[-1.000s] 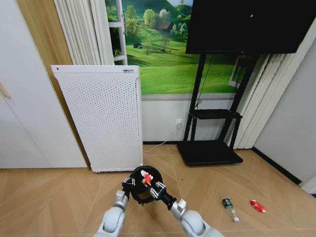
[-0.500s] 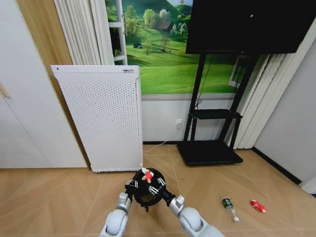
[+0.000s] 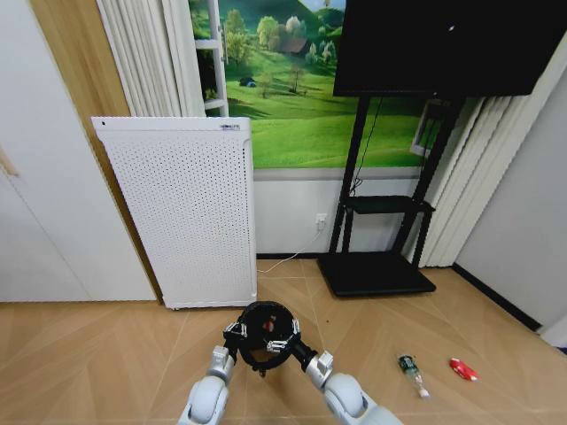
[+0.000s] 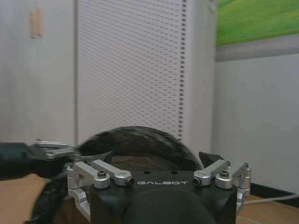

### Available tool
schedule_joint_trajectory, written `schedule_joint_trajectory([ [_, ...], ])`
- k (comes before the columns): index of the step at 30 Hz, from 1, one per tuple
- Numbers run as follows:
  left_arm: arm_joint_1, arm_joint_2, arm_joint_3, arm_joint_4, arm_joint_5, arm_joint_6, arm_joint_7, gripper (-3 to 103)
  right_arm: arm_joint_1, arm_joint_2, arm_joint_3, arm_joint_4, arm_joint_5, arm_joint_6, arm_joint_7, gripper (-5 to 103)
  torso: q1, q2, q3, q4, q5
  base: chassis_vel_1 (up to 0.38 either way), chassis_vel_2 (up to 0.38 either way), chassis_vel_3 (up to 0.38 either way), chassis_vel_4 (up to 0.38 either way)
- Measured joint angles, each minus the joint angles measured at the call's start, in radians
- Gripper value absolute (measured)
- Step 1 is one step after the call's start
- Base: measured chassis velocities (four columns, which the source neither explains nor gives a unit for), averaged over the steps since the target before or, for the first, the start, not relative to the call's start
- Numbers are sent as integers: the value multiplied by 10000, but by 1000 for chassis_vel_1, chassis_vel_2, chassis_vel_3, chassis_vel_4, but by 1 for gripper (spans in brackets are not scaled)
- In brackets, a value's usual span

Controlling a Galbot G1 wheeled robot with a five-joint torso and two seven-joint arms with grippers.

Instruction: Pick up the trash bin and place the garbage on the floor into it.

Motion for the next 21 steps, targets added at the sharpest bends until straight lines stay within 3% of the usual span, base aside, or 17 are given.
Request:
schedule_joint_trajectory([
  [2, 42, 71, -371, -250, -68, 24, 12, 4, -554, 263, 800, 168, 193, -211, 430, 100, 0, 0, -1, 2, 6, 0, 0, 0, 0],
  [10, 650, 661, -1412, -1059, -324, 95, 27, 4, -1271, 199, 2109, 413, 279, -315, 1119, 100, -1, 0, -1, 3, 2, 0, 0, 0, 0],
  [15, 1292, 1006, -2521, -1679, -522, 109, -14, 4, -1661, 172, 3470, 910, 669, -1984, 2492, 100, -1, 1, -1, 2, 1, 0, 0, 0, 0],
  [21, 1747, 1202, -3645, -2046, -769, 92, -28, 4, -2191, 69, 4669, 1195, 847, -2361, 2831, 100, -1, 0, -1, 3, 1, 0, 0, 0, 0],
])
